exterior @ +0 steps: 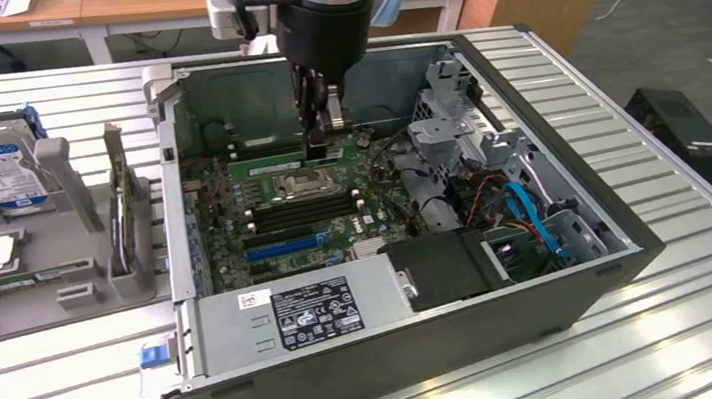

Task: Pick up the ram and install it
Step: 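Pick up the ram and move it above insertion slot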

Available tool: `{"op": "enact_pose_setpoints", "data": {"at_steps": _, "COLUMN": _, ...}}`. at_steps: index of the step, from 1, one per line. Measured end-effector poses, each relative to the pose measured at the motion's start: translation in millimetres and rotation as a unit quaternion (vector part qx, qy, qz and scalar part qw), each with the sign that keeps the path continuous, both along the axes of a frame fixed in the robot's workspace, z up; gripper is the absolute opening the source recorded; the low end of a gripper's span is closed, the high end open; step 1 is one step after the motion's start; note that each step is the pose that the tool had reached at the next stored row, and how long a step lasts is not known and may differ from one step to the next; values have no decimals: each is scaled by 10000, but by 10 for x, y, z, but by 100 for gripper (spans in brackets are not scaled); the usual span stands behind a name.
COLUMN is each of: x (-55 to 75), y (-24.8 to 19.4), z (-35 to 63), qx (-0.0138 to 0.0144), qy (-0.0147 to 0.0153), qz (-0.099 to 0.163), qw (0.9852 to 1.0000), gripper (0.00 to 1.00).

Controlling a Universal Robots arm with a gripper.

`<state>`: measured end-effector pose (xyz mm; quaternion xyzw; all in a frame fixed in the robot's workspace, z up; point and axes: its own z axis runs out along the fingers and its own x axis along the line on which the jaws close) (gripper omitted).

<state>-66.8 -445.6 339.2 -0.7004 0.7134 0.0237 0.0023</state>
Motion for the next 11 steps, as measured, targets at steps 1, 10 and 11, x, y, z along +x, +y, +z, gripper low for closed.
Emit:
{"op": "enact_pose_setpoints", "data": {"at_steps": 1, "x": 9, "y": 0, "z": -1, "qx": 0, "qy": 0, "qz": 0, "qw": 10000, "gripper": 12}}
{"op": "enact_pose_setpoints", "data": {"at_steps": 10, "x": 175, "y": 0, "z": -3, "qx": 0, "qy": 0, "qz": -1, "qw": 10000, "gripper": 12}}
{"op": "enact_pose_setpoints", "data": {"at_steps": 11, "x": 186, "y": 0, "z": -3, "qx": 0, "qy": 0, "qz": -1, "qw": 10000, "gripper": 12}}
